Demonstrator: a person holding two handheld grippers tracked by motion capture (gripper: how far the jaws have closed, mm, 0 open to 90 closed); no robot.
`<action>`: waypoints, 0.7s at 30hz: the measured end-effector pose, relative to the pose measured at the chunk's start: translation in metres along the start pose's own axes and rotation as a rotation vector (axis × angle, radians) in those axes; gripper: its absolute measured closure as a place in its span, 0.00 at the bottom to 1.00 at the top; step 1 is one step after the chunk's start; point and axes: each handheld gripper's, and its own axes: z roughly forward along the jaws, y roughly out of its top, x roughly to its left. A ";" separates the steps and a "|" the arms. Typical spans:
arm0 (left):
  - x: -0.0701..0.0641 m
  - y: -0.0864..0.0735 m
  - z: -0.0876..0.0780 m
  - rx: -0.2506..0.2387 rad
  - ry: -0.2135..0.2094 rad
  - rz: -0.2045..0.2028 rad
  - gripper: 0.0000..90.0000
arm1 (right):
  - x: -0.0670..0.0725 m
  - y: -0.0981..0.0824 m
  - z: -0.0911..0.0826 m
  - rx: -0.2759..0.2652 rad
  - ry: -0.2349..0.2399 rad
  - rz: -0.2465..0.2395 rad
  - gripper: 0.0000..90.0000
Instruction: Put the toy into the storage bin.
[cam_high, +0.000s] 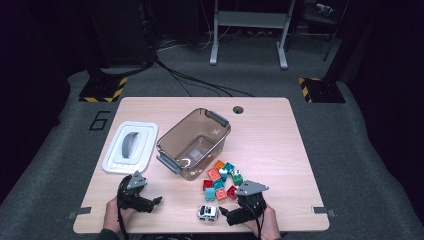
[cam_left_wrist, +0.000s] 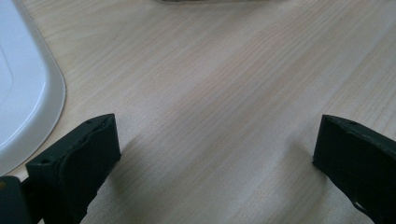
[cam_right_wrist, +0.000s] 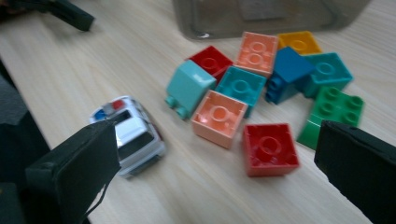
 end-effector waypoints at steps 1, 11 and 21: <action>0.000 0.000 0.000 0.006 -0.001 0.006 0.00 | 0.004 0.001 0.001 -0.005 0.019 -0.017 0.00; 0.000 0.000 0.000 0.001 0.008 0.003 0.00 | 0.025 0.001 0.013 -0.001 0.074 -0.087 0.00; 0.001 0.000 0.000 0.006 0.002 0.003 0.00 | 0.038 -0.004 0.028 0.003 0.100 -0.155 0.20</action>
